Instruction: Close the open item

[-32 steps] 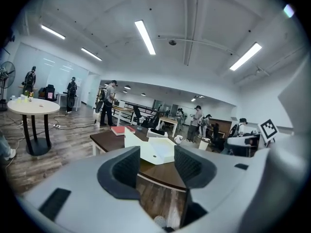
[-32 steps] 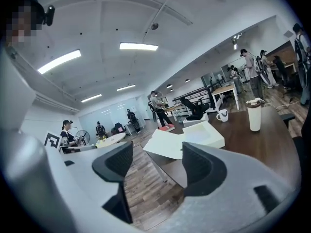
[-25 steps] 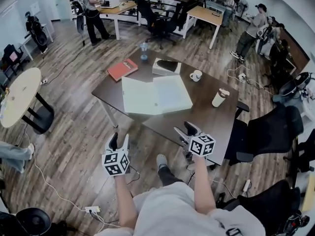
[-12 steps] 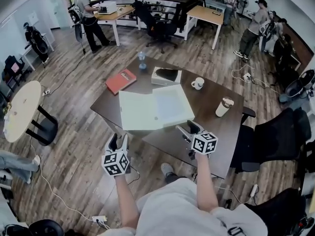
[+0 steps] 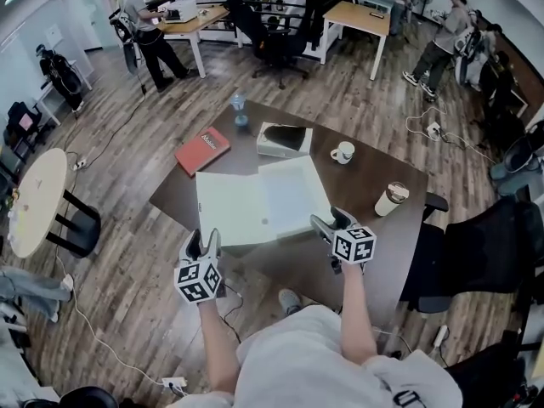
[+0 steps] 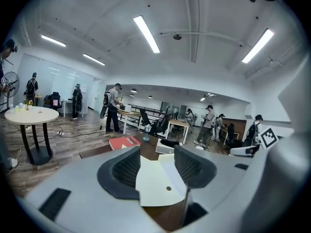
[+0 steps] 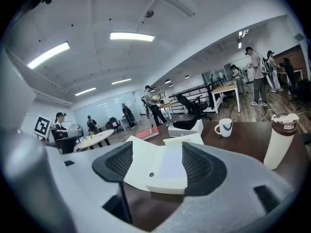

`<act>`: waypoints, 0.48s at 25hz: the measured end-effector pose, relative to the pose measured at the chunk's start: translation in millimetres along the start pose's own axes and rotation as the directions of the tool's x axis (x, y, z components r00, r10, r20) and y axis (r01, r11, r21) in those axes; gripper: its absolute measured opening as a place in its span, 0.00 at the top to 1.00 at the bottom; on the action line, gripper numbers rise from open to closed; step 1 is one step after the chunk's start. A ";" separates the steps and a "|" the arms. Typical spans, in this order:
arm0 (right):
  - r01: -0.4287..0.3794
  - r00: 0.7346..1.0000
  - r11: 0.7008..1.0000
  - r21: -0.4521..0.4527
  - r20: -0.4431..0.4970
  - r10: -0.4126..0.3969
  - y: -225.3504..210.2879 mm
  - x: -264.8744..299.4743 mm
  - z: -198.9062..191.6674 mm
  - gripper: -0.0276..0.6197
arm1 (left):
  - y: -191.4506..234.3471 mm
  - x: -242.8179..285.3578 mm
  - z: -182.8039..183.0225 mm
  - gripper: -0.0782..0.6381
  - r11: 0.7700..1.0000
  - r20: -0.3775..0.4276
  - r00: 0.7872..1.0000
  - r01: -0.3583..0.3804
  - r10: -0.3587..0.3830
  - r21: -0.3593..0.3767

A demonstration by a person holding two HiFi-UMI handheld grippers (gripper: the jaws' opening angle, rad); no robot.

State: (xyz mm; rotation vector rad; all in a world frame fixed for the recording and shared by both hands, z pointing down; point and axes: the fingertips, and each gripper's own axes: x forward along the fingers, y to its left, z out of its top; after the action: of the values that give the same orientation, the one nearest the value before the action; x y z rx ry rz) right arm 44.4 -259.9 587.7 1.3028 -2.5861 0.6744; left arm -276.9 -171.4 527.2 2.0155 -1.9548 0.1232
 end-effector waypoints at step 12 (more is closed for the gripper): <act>0.047 0.991 0.999 0.001 -0.123 -0.047 -79.4 48.6 -21.7 0.46 | -6.2 74.7 -15.4 0.60 0.998 -0.072 0.995 -0.063 0.062 -0.001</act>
State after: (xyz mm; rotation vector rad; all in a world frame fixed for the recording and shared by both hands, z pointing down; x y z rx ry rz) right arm 77.1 -325.8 648.8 1.2766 -2.4497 0.7278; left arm -264.2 -238.3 562.1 1.9210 -1.9724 0.2040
